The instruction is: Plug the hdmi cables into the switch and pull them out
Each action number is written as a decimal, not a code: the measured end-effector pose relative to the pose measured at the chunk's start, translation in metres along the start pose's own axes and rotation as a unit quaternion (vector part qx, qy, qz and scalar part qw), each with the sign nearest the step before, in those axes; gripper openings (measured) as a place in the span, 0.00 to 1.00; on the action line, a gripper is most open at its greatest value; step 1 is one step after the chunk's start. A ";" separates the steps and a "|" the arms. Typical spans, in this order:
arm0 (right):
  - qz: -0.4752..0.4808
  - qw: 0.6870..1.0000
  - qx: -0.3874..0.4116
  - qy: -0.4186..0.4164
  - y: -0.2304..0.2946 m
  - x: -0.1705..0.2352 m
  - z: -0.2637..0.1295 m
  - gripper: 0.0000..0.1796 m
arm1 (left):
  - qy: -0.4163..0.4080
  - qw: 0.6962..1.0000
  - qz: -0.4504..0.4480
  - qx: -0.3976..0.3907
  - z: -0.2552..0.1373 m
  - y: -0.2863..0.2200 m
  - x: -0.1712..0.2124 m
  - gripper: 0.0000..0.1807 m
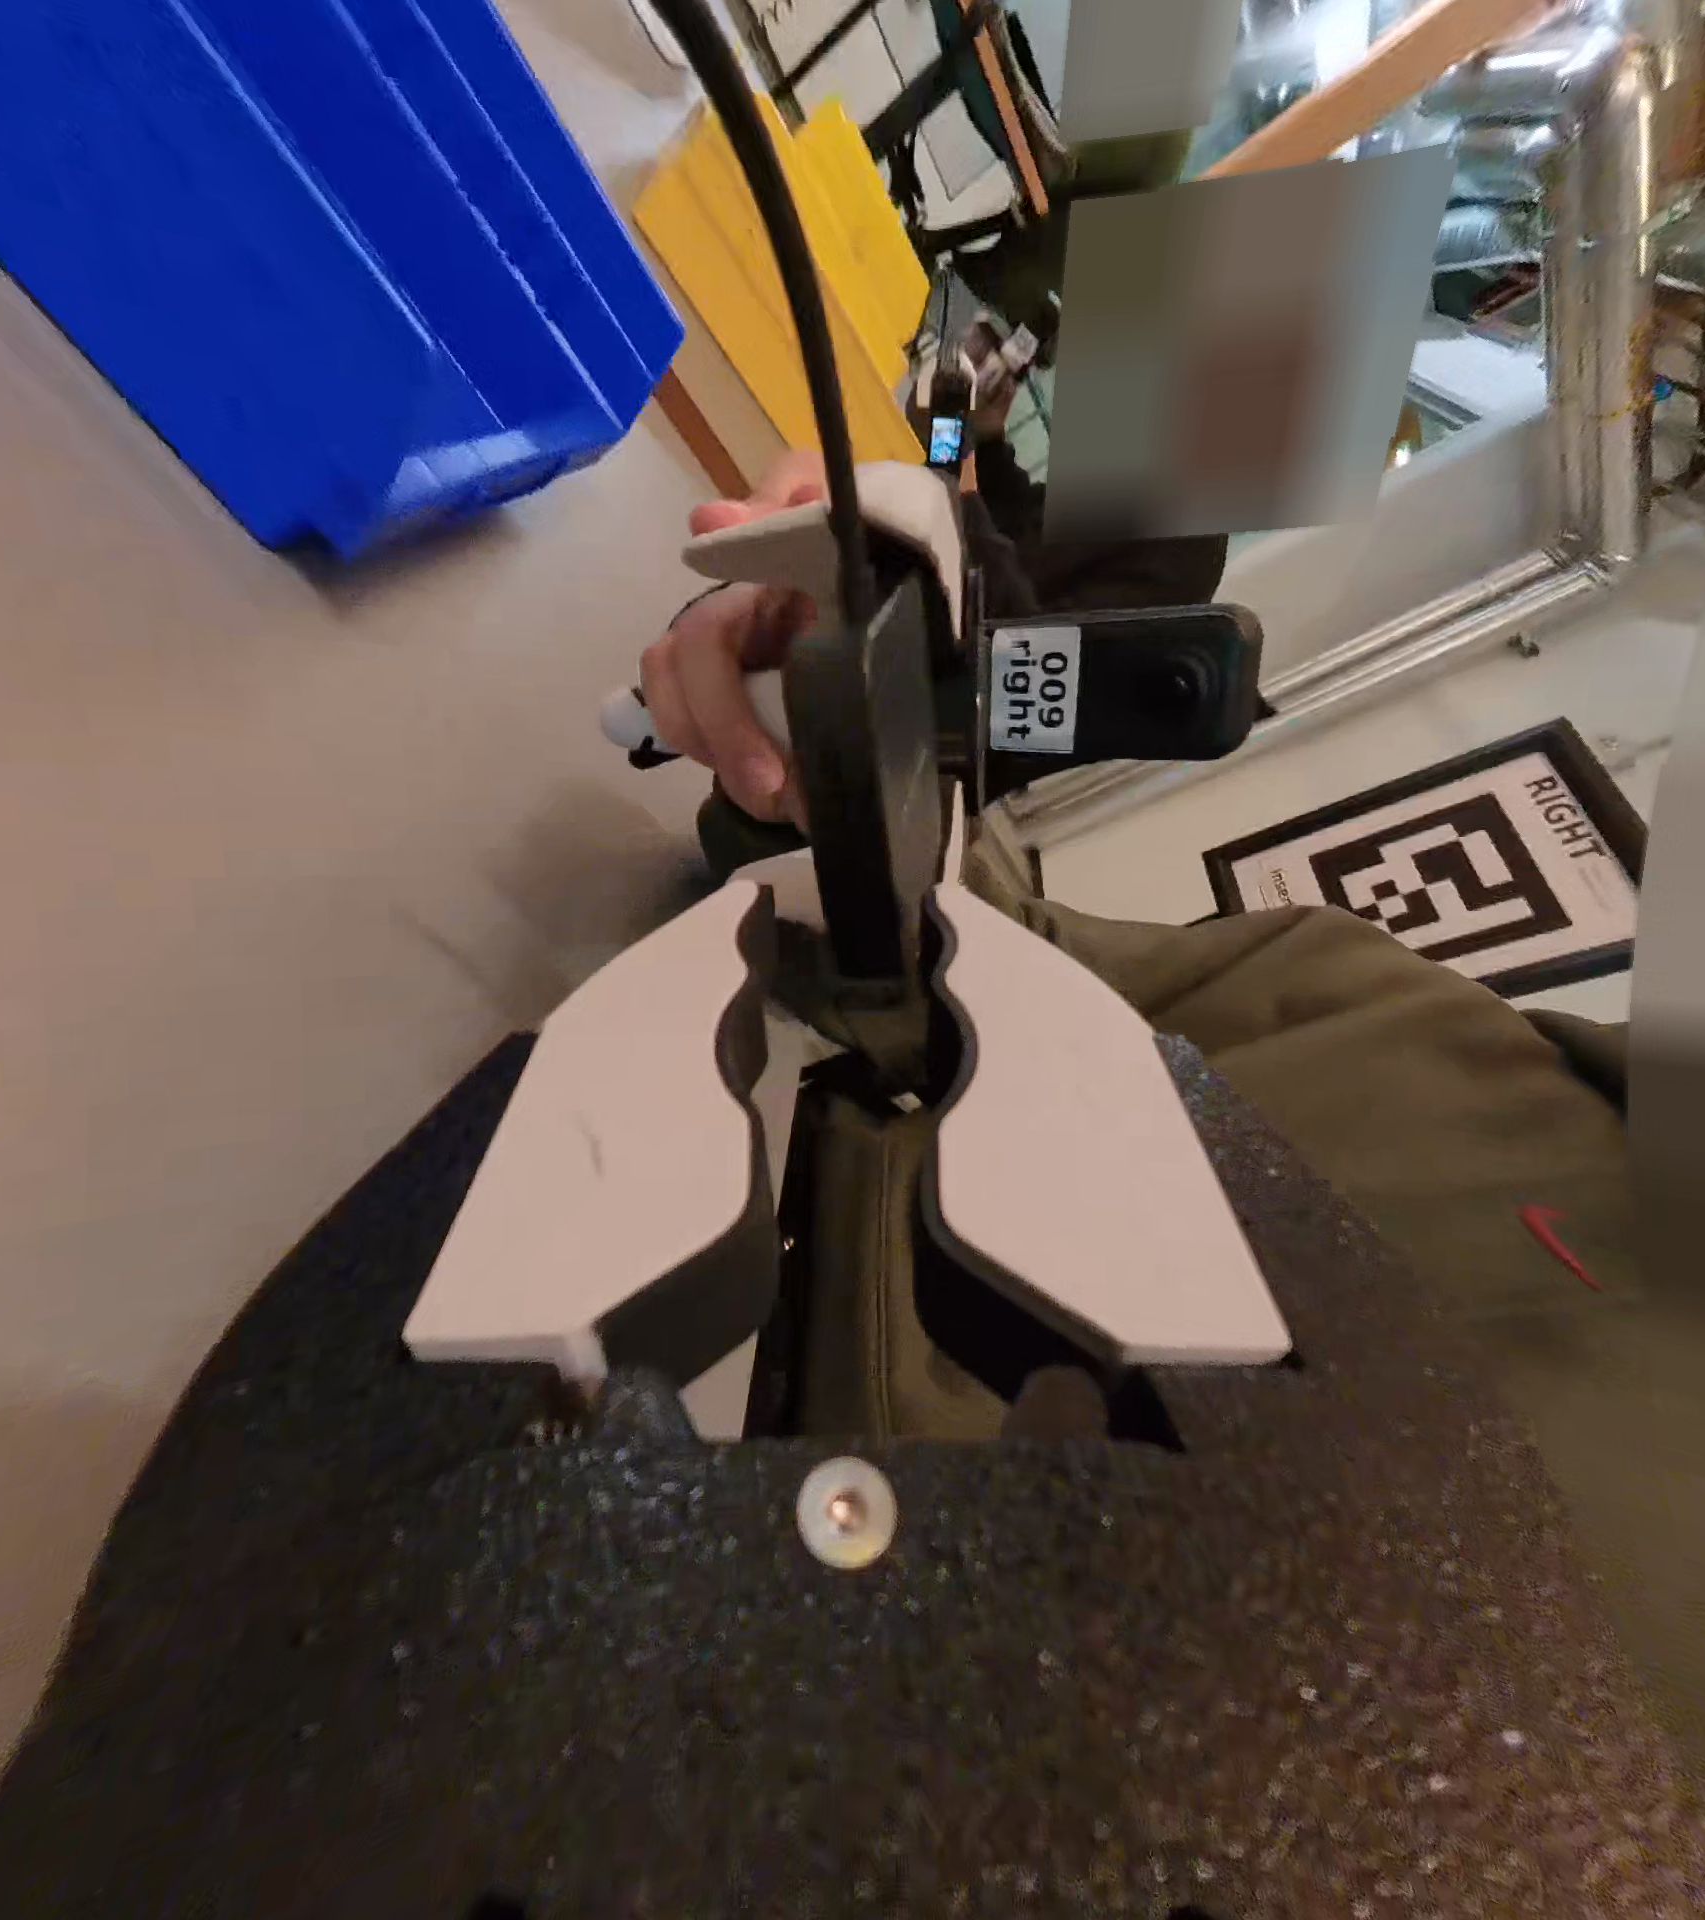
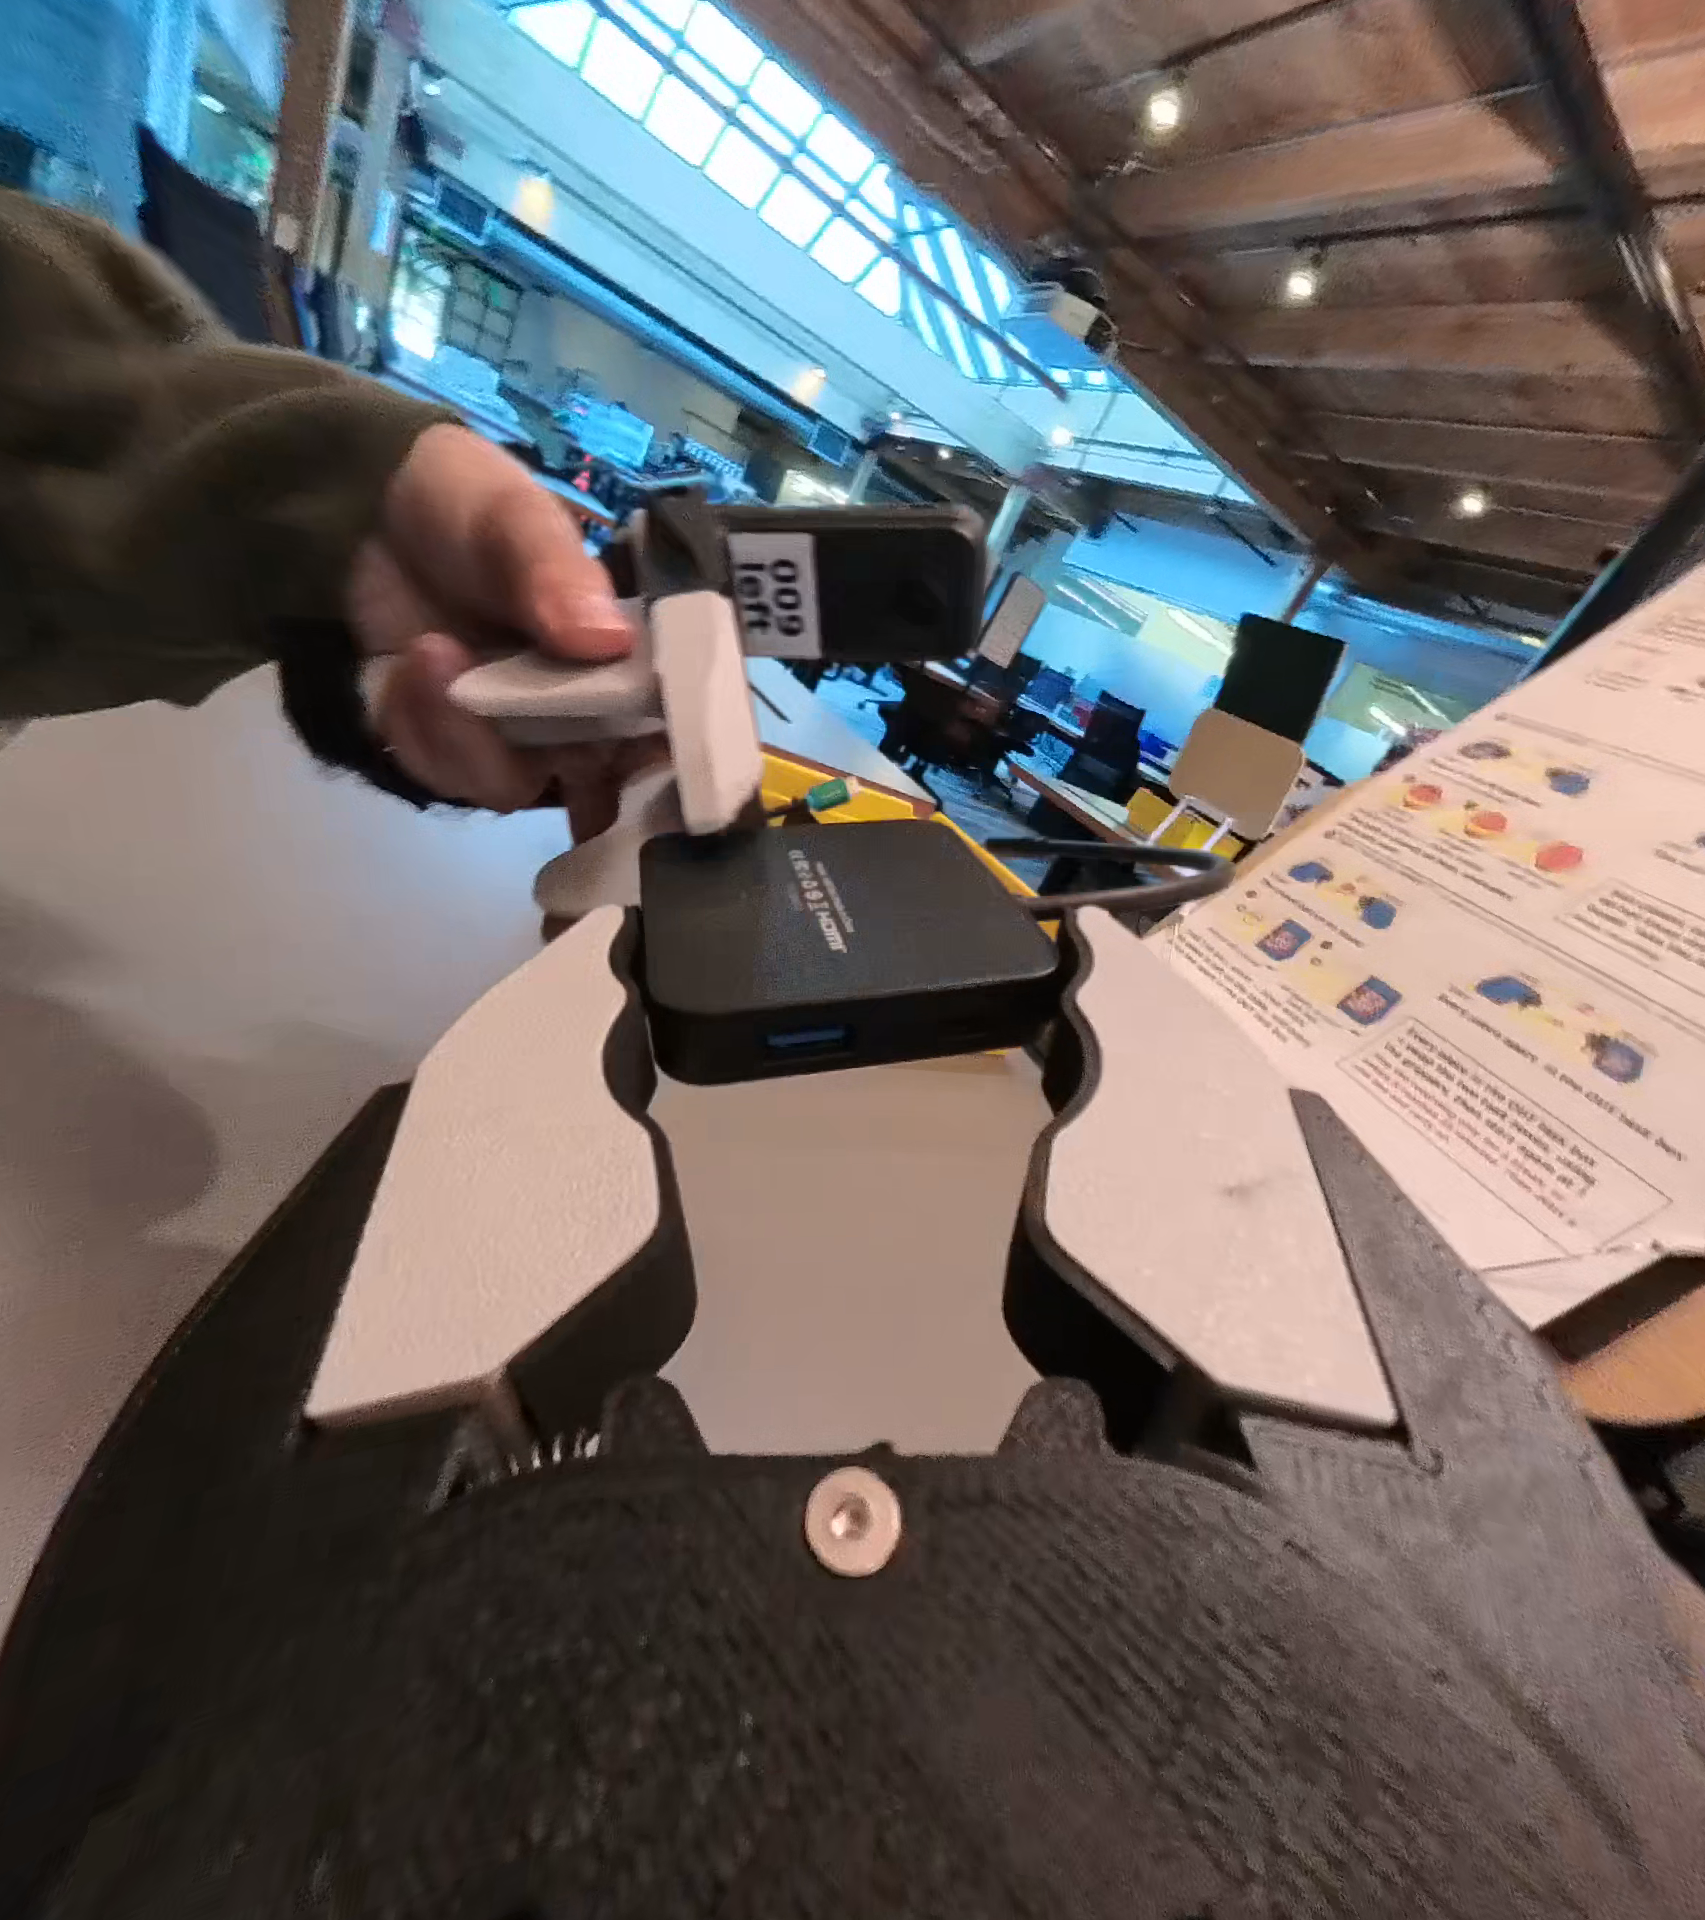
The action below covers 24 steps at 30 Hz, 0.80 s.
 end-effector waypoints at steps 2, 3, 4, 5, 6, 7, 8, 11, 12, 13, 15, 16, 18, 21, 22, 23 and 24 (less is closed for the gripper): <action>0.023 1.000 0.001 -0.010 0.001 0.002 0.003 0.41 | -0.008 0.999 -0.012 0.029 0.003 -0.005 0.003 0.15; 0.028 0.999 -0.004 -0.024 0.004 0.001 0.006 0.42 | -0.014 0.999 -0.023 0.039 0.006 -0.005 0.003 0.15; 0.035 0.999 -0.003 -0.034 0.006 0.001 0.009 0.42 | -0.024 0.998 -0.034 0.044 0.008 -0.004 0.002 0.14; 0.047 0.998 0.002 -0.034 0.007 0.003 0.012 0.42 | -0.037 0.997 -0.044 0.051 0.008 -0.002 0.000 0.09; 0.056 0.998 0.016 -0.034 0.005 0.006 0.013 0.42 | -0.048 0.996 -0.056 0.057 0.008 0.001 -0.002 0.09; 0.061 0.997 0.022 -0.032 0.005 0.008 0.015 0.42 | -0.049 0.994 -0.070 0.061 0.008 0.003 -0.002 0.09; 0.064 0.997 0.021 -0.025 0.006 0.011 0.016 0.41 | -0.045 0.994 -0.082 0.061 0.007 0.007 -0.001 0.09; 0.093 0.995 0.003 -0.029 0.009 0.013 0.017 0.41 | -0.034 0.993 -0.098 0.054 0.006 0.015 0.002 0.08; 0.100 0.994 0.000 -0.033 0.009 0.013 0.017 0.41 | -0.030 0.993 -0.104 0.050 0.006 0.017 0.002 0.08; 0.104 0.994 -0.001 -0.034 0.009 0.013 0.017 0.41 | -0.028 0.993 -0.104 0.043 0.005 0.018 0.002 0.08; 0.097 0.995 0.000 -0.036 0.009 0.013 0.017 0.40 | -0.022 0.994 -0.103 0.036 0.004 0.017 0.002 0.08; 0.090 0.995 0.000 -0.043 0.010 0.012 0.016 0.40 | -0.018 0.994 -0.100 0.034 0.004 0.016 0.002 0.08; 0.087 0.995 0.006 -0.053 0.009 0.011 0.015 0.40 | -0.020 0.995 -0.098 0.030 0.004 0.014 0.000 0.08; 0.080 0.996 0.006 -0.048 0.008 0.013 0.014 0.42 | -0.033 0.993 -0.107 0.047 0.000 0.012 -0.005 0.08; 0.084 0.995 0.002 -0.045 0.008 0.014 0.014 0.42 | -0.033 0.993 -0.104 0.042 0.000 0.013 -0.005 0.08; 0.088 0.995 0.000 -0.046 0.009 0.015 0.013 0.42 | -0.031 0.993 -0.104 0.041 0.000 0.013 -0.004 0.08; 0.090 0.995 -0.001 -0.050 0.009 0.014 0.013 0.41 | -0.029 0.993 -0.104 0.042 0.000 0.013 -0.004 0.08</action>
Point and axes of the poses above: each gripper's, where its closed fingertips meet, z out along the fingers, x out of its underside, y = z × x across the jaws, the point moved 3 cm from there along -z, back along the fingers, and after that the axes turned 11 degrees about -x, right-handed, at the moved point
